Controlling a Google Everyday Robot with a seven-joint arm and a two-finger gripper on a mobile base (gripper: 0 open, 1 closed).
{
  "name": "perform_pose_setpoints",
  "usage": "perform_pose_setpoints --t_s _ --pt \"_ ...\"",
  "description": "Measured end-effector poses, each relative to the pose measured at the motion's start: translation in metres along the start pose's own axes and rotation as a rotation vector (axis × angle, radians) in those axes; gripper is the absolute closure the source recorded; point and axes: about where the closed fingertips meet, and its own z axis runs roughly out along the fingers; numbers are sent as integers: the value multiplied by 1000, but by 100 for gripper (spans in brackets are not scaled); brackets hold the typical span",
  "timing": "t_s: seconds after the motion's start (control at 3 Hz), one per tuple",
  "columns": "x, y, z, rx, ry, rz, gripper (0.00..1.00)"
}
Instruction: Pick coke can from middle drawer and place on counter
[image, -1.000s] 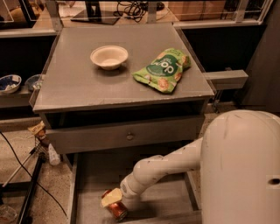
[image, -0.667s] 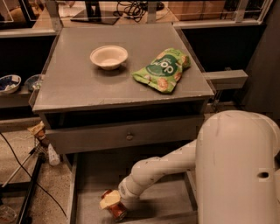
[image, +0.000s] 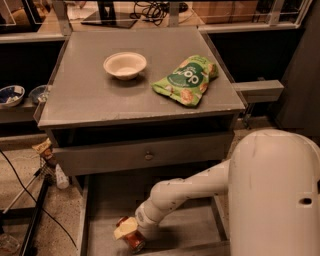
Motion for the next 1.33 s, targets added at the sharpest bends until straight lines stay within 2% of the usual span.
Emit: perform_pose_setpoints --t_s 0.33,0.67,1.0,1.33 --pt "-10 11 -22 -59 -2 -25 0" --pt "-6 25 -37 -112 49 -84 0" --pt "-6 24 -34 -108 44 -76 0" --pt "-5 24 -16 -71 21 -55 0"
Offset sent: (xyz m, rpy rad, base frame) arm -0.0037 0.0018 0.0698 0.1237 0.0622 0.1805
